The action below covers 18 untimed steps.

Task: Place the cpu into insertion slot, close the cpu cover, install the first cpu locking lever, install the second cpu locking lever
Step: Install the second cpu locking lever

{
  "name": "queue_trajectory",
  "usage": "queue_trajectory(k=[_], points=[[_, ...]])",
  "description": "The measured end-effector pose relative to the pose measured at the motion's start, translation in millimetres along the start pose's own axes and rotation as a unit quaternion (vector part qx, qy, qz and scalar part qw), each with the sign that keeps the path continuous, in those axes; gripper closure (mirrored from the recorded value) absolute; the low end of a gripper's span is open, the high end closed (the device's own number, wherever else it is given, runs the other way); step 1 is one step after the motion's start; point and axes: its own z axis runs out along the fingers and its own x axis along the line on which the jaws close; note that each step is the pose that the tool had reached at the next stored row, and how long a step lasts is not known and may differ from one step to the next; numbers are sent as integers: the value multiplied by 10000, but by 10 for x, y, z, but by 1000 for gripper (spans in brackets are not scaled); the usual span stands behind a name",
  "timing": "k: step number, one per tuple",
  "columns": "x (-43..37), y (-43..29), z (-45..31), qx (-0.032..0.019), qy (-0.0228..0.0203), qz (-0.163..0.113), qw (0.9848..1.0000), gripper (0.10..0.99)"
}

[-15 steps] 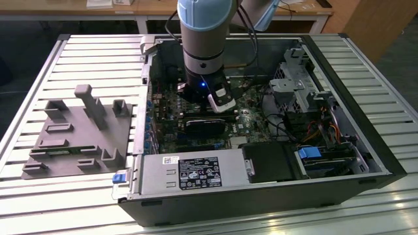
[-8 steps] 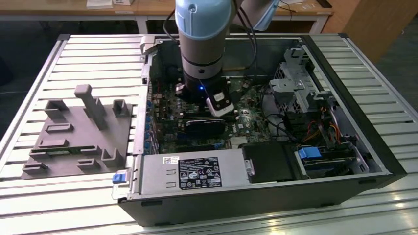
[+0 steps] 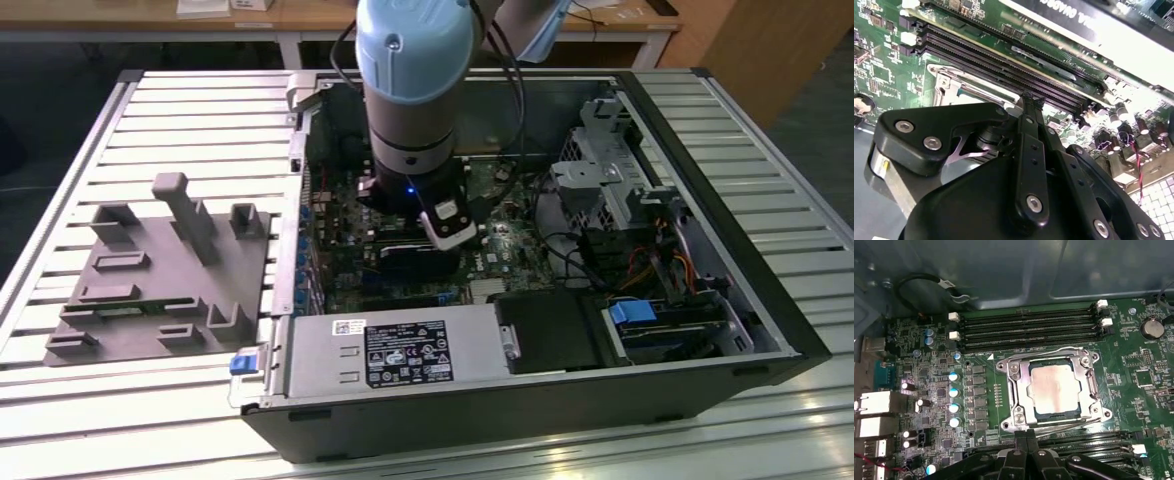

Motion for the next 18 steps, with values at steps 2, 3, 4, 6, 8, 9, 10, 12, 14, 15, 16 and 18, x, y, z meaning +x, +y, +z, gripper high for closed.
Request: queue_trajectory(k=[2,3,4,6,8,9,10,12,14,15,16,18], points=[[9,-26,4,-74,10,1,10000,980],[15,-36,7,-118,15,2,9999,980],[21,-44,10,-158,20,3,9999,980],[36,-52,18,-210,28,-2,9998,980],[53,-55,26,-223,31,-7,9997,980],[61,-57,29,-224,32,-10,9997,980],[71,-60,31,-224,33,-12,9997,980],[90,-64,38,-226,35,-16,9997,980],[102,-68,43,-225,37,-22,9997,980],[104,-67,44,-225,39,-27,9997,980],[106,-65,46,-226,39,-29,9997,980],[107,-63,48,-226,40,-31,9997,980]])
